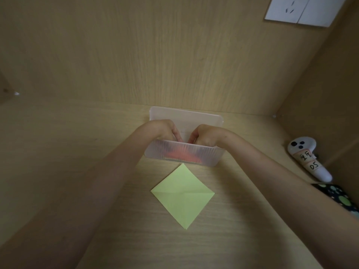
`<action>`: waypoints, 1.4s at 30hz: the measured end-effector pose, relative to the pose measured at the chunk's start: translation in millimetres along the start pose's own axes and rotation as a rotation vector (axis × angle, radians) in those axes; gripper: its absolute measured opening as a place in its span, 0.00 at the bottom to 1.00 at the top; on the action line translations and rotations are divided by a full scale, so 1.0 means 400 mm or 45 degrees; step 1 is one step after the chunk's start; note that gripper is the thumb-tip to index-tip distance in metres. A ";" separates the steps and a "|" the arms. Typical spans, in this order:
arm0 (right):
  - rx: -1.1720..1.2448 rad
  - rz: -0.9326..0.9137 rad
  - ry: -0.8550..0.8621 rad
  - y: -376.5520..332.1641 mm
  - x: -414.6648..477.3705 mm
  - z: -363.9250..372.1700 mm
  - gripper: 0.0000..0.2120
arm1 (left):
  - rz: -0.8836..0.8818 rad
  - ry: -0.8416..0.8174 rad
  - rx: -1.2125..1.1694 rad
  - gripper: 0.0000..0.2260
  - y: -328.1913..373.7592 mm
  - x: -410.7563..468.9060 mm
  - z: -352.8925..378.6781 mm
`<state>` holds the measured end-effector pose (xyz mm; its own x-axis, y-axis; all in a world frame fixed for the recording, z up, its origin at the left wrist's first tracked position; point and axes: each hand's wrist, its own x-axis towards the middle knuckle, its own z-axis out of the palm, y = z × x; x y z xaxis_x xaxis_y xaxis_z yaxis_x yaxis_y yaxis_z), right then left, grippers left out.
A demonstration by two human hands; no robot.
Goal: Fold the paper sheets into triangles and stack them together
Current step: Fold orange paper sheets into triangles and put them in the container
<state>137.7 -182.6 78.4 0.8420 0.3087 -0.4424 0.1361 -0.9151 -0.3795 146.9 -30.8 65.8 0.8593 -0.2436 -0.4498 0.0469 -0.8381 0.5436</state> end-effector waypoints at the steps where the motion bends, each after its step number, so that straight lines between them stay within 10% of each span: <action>1: 0.013 -0.004 -0.001 0.001 0.000 -0.001 0.14 | 0.007 0.022 0.002 0.09 -0.001 -0.001 -0.002; 18: 0.596 -0.091 0.067 0.023 -0.014 -0.040 0.09 | 0.273 0.409 -0.401 0.05 0.003 -0.078 -0.020; 42: 0.354 -0.520 0.476 0.102 -0.172 0.014 0.07 | 0.492 1.067 -0.170 0.08 -0.027 -0.239 0.132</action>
<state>82.6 -239.8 88.8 0.8832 0.4623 0.0790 0.3876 -0.6247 -0.6779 37.6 -24.3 65.6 0.9120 -0.0185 0.4097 -0.3057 -0.6966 0.6490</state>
